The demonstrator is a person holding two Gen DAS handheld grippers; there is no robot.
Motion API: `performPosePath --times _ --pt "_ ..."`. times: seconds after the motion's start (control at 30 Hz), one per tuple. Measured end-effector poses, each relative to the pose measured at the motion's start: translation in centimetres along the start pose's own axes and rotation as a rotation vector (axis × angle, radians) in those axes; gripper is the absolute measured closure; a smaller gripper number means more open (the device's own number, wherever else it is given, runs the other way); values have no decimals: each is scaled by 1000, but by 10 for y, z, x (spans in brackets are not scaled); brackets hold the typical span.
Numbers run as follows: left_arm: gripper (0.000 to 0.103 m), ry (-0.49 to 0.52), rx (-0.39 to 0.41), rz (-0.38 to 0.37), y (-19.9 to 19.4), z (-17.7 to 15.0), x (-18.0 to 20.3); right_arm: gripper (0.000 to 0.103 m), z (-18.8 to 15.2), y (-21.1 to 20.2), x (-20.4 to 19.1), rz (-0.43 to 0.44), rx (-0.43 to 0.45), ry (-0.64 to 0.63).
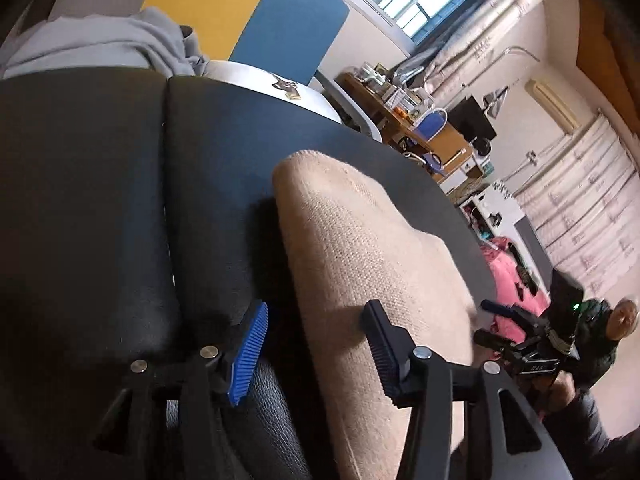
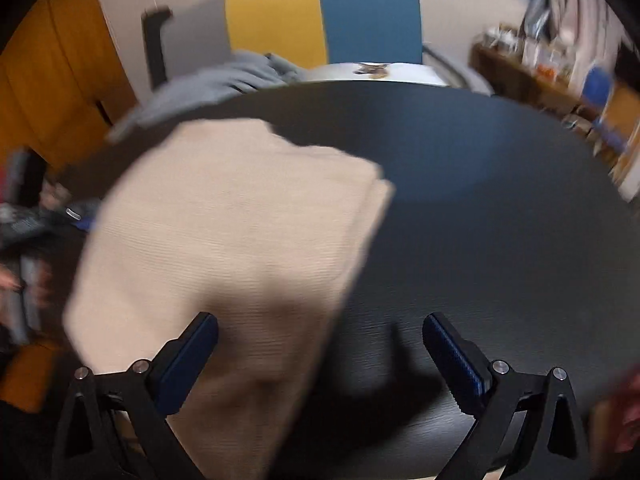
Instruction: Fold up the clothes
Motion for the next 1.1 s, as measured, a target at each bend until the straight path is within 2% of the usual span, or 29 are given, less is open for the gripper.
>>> performPosePath --times 0.1,0.23,0.3,0.4,0.53,0.6,0.77,0.87,1.0,1.07,1.1 --pt "51 20 -4 13 4 7 2 0 6 2 -3 -15 13 -14" --pt "50 34 -19 -1 7 13 5 0 5 3 -6 25 13 5" --pt "48 24 -40 -39 11 15 4 0 2 2 -6 102 17 55" --pt "42 -9 -55 -99 15 19 -2 0 -1 3 10 264 20 215" --pt "35 -13 -62 -146 23 21 -6 0 -9 5 29 420 32 391" --pt "33 -3 -62 -169 27 22 -5 0 -10 14 32 481 20 429" --pt "31 -4 -90 -237 45 25 -1 0 1 34 16 615 20 429" --pt "29 -19 -109 -268 54 27 1 0 7 41 1 619 8 382" --pt "26 -47 -140 -285 59 26 11 0 5 40 -1 648 10 384" --pt "27 -75 -159 -291 63 25 16 9 1 39 1 647 7 387" --pt "27 -69 -168 -285 64 25 19 28 -1 39 1 629 -7 390"
Point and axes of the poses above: each gripper's, at about its wrist camera, not at the fingertips, and y roughly the way its jaws point, x to its right, z to its top, the point moved 4 cm from there along y, roughly the way its jaws point, and after that the axes turned 5 degrees about z, right-handed, at the moved point
